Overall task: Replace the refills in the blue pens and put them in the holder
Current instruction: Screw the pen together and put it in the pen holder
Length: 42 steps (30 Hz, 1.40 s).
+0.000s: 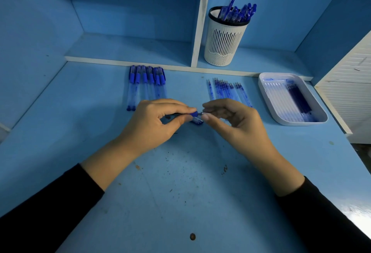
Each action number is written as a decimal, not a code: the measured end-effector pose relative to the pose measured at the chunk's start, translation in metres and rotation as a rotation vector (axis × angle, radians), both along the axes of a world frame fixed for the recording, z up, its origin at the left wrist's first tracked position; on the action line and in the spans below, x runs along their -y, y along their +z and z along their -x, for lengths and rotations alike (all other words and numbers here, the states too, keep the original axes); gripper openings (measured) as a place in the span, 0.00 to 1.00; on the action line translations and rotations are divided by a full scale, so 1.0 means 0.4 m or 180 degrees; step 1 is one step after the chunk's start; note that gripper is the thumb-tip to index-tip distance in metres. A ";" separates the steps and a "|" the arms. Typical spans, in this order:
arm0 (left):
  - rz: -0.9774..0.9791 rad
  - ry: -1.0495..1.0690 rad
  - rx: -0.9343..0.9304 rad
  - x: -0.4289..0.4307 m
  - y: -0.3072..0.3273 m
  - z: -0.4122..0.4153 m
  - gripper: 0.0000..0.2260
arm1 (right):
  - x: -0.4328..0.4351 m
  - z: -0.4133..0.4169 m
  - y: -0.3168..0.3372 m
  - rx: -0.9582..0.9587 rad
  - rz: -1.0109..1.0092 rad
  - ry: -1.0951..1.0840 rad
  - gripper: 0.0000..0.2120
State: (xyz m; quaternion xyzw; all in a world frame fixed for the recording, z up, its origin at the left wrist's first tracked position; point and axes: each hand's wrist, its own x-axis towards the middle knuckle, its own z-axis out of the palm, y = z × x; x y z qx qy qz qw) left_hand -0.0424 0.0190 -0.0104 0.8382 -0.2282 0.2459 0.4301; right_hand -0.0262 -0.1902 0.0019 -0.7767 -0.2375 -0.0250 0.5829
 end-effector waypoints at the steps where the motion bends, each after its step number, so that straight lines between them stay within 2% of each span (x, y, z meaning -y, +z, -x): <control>1: 0.0003 -0.0008 -0.0011 0.001 0.001 0.000 0.08 | -0.001 0.000 -0.002 0.0058 -0.0016 0.0048 0.07; 5: 0.0016 -0.0018 -0.0045 -0.003 0.003 0.001 0.08 | -0.005 -0.001 -0.013 0.0300 0.0249 -0.0074 0.03; 9: 0.0054 -0.0004 -0.0038 -0.003 0.007 0.000 0.07 | -0.004 -0.001 -0.010 0.0173 0.0067 -0.0048 0.06; 12: -0.0039 0.0017 -0.0052 -0.006 0.004 0.000 0.07 | -0.009 0.002 -0.010 0.0255 0.0097 -0.0078 0.02; 15: -0.0060 0.0019 -0.0043 -0.007 0.005 0.001 0.08 | -0.004 0.001 -0.008 0.0196 0.0132 -0.0136 0.07; 20: -0.0042 -0.0015 -0.0092 -0.006 0.005 0.004 0.08 | -0.009 0.000 -0.017 0.0309 0.0274 -0.0043 0.04; 23: -0.0026 -0.0029 -0.0125 -0.007 0.005 0.005 0.08 | -0.006 0.000 -0.015 0.0272 0.0415 -0.0185 0.09; 26: -0.0016 -0.0079 -0.0115 -0.003 0.006 0.006 0.08 | -0.007 0.006 -0.006 -0.0002 0.0104 0.0004 0.09; 30: -0.0043 -0.0071 -0.0126 -0.007 0.005 0.008 0.08 | -0.011 0.005 -0.012 0.0319 0.0262 0.0031 0.03; 34: -0.0054 -0.0061 -0.0146 -0.011 0.005 0.005 0.08 | -0.008 0.006 -0.010 0.0116 0.0106 0.0056 0.09; 38: -0.0092 -0.0079 -0.0038 -0.008 0.006 0.008 0.07 | -0.016 0.007 -0.017 0.0442 0.0137 -0.0036 0.05; 42: -0.0139 -0.0102 0.0155 -0.007 0.004 0.006 0.06 | -0.026 0.018 -0.019 0.0034 -0.0162 -0.0281 0.08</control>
